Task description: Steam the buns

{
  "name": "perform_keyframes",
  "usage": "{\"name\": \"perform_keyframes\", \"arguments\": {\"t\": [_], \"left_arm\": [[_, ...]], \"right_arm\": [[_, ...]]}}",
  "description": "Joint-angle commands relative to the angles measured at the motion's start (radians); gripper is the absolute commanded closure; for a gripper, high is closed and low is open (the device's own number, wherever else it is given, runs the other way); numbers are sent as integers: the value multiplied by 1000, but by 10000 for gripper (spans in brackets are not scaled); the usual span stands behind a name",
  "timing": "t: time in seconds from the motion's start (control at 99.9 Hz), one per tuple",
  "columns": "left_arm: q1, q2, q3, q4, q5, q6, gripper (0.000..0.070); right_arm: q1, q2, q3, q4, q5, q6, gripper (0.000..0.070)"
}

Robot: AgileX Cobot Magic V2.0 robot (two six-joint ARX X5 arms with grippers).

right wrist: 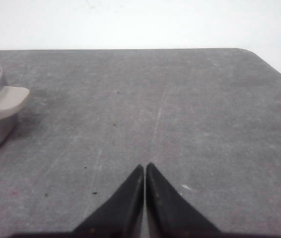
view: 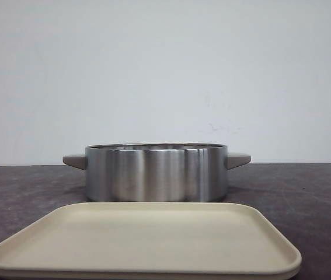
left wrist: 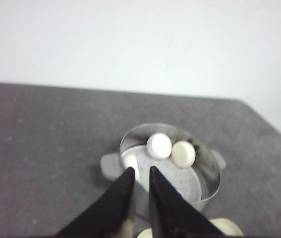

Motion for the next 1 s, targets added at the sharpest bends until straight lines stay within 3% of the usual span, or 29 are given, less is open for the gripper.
{"name": "perform_keyframes", "arguments": {"t": [0.0,0.21,0.42,0.54,0.991], "left_arm": [[47,-47,-107,74,34,1,689],[212,-252,-481,326,52,-13,689],[275,-312,-721,500,29,-2,689],[297,-312,-776,509,-3,22,689],[357,-313,-858,537,-5,118,689]], "right_arm": [[-2,-1,-3,14,1,0,694],[-2,-1,-3,14,1,0,694],[-2,-1,-3,14,1,0,694],[-2,-1,-3,14,1,0,694],[-2,-1,-3,14,1,0,694]]}}
